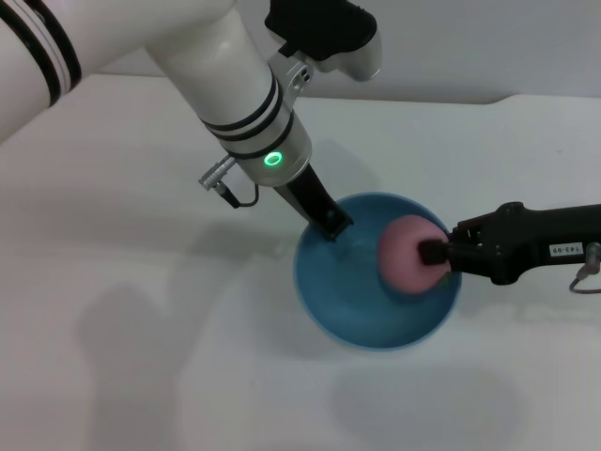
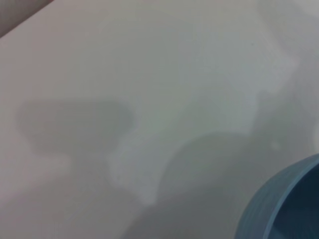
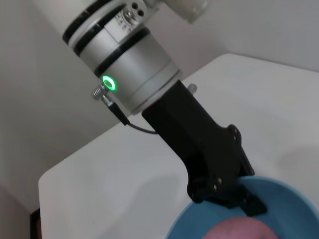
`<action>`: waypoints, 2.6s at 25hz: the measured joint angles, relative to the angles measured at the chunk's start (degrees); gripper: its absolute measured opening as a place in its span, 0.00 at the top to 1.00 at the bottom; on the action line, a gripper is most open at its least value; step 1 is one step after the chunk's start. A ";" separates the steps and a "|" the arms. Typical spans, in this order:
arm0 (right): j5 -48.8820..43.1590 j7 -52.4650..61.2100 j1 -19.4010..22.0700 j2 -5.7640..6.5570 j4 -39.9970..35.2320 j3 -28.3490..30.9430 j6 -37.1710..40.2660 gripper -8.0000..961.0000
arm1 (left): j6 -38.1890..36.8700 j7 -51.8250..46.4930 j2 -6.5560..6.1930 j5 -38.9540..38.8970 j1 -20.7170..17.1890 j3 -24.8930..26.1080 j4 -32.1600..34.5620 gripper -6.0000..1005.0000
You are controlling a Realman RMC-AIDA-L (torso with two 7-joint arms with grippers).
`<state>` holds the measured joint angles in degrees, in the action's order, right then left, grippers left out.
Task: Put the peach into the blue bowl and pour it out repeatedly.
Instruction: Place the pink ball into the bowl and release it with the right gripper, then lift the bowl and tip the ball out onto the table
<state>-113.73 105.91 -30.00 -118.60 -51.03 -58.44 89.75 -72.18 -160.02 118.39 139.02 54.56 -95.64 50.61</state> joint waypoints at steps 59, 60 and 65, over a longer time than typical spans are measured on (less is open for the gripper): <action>0.70 7.60 14.13 0.69 9.62 44.29 3.14 0.47 | 108.58 35.71 0.70 -27.16 -18.91 -52.92 -5.61 1.00; 0.71 7.60 14.16 0.68 9.71 44.29 3.14 0.47 | 109.40 37.44 0.71 -27.15 -18.90 -53.06 -5.68 1.00; 0.72 7.63 14.03 0.66 10.50 44.29 3.15 0.47 | 109.17 39.46 0.71 -27.11 -18.07 -54.01 -6.00 1.00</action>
<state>-113.02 113.54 -15.96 -117.94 -40.53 -14.15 92.90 36.99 -120.56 119.10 111.91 36.49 -149.65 44.61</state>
